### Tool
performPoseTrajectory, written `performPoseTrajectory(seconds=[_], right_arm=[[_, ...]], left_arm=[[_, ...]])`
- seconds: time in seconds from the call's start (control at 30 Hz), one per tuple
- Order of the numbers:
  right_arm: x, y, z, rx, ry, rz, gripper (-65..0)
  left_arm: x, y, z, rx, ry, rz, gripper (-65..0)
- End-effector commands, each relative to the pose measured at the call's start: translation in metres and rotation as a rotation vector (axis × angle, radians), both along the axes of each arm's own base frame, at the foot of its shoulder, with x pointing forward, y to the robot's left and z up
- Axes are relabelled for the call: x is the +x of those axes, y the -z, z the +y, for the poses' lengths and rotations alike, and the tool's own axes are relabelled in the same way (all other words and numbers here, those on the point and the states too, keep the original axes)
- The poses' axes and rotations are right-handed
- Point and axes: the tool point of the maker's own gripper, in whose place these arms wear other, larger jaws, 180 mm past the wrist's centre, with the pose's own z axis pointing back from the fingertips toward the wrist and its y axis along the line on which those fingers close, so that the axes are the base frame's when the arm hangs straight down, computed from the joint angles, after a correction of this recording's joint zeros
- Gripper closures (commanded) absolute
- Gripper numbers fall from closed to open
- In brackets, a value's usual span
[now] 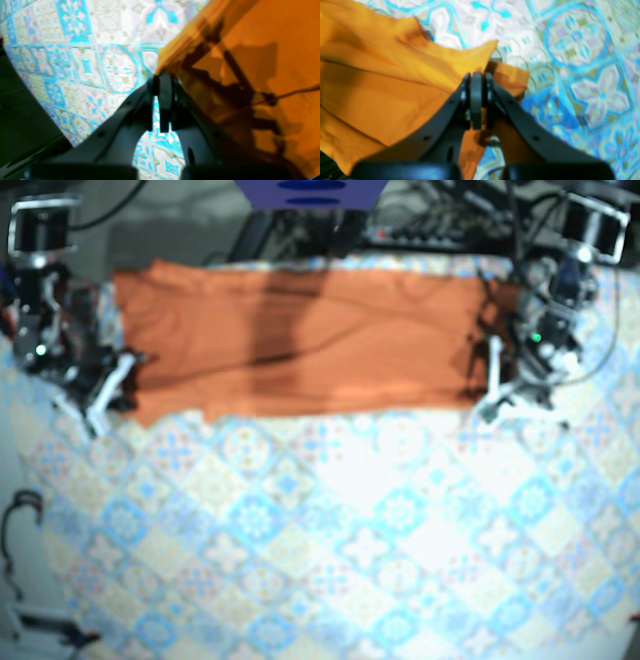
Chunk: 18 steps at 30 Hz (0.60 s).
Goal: Fold the T-shirt properly
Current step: 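Pull the folded shirt toward the robot with both grippers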
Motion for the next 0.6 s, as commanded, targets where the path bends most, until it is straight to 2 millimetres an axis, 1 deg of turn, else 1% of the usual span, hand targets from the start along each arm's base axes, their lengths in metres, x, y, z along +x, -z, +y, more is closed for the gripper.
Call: performPoseTrajectory(seconds=[0.0, 0.17, 0.37, 0.47, 0.5, 0.57], right_arm=[[0.006, -0.013, -0.009, -0.009, 0.008, -0.039, 0.0], [-0.005, -0.01, -0.02, -0.016, 0.037, -0.026, 0.0], [-0.014, -0.015, -0.012, -0.033, 0.004, -0.021, 0.0], [-0.017, -0.017, -0.011, -0.05, -0.004, -0.009, 0.0], [-0.016, -0.02, -0.014, -0.057, 0.002, -0.014, 0.0], [-0.023, -0.021, -0.023, -0.069, 0.026, -0.003, 0.0]], left_arm=[[0.009, -0.012, 0.005, 0.015, 0.003, -0.041, 0.0], [0.009, -0.015, 0.013, 0.035, 0.007, -0.038, 0.0], [0.003, -0.011, 0.015, 0.043, 0.007, -0.023, 0.0], [-0.005, -0.005, 0.015, 0.043, 0.007, -0.003, 0.0], [-0.005, -0.005, 0.015, 0.043, 0.007, -0.003, 0.0], [-0.011, 0.0, 0.015, 0.042, 0.007, 0.014, 0.0]])
